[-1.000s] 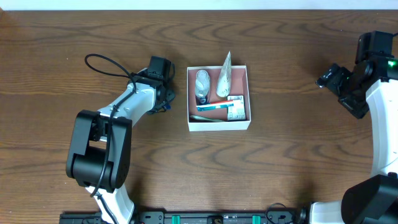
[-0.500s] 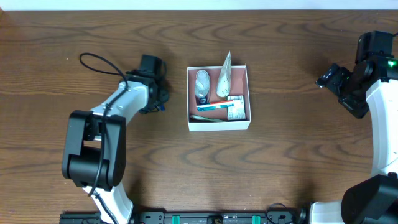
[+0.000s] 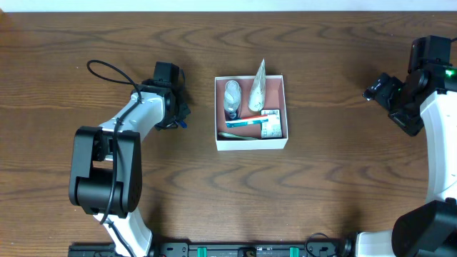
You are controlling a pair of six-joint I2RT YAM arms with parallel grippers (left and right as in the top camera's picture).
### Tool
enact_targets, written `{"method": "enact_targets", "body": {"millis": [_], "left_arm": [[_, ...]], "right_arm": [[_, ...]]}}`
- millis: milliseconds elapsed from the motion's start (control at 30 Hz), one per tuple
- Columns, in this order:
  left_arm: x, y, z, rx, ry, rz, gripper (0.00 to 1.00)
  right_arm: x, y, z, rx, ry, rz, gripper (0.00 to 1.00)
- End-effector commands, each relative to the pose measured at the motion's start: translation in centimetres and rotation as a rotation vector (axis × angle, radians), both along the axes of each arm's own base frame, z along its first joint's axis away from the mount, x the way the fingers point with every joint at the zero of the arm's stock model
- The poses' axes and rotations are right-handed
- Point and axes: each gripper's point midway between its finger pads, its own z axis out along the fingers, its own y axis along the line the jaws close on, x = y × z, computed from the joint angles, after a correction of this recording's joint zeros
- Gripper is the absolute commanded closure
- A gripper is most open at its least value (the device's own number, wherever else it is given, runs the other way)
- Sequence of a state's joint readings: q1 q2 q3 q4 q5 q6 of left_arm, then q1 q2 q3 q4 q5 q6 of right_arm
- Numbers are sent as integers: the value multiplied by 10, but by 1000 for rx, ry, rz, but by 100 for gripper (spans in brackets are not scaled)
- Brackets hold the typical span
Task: Pack container
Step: 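Close the left gripper on the blue razor handle and lift, then carry the razor over the box and lower it inside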
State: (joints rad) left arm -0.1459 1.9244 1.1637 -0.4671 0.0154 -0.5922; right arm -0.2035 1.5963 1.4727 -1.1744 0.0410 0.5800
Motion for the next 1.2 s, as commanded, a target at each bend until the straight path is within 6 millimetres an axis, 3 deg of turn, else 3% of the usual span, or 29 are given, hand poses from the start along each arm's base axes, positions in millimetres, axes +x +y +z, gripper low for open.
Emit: {"method": "enact_targets", "body": {"millis": [0,133,367,500,600,867,1033,1167], "left_arm": [[-12,4,-19,15,66,-18,86],[-13,4,-19,16,68,-18,93],[-19,5,-17,28,91,-61,93],[-19,5,-1,41,98,-118,94],[-14,5,27,54,78,-165,94],[-7,12,134,135,-86,-232,94],[-20,-12,192,169,-244,-408,94],[-43,-50,225,207,-336,-648,94]], "right_arm": [[1,-4,5,-14,-14,4,1],[1,-4,5,-14,-14,4,1],[1,-4,5,-14,-14,4,1],[1,-4,5,-14,-14,4,1],[1,-4,5,-14,-14,4,1],[1,-4,5,-14,-14,4,1],[1,-4,5,-14,-14,4,1],[1,-4,5,-14,-14,4,1]]}}
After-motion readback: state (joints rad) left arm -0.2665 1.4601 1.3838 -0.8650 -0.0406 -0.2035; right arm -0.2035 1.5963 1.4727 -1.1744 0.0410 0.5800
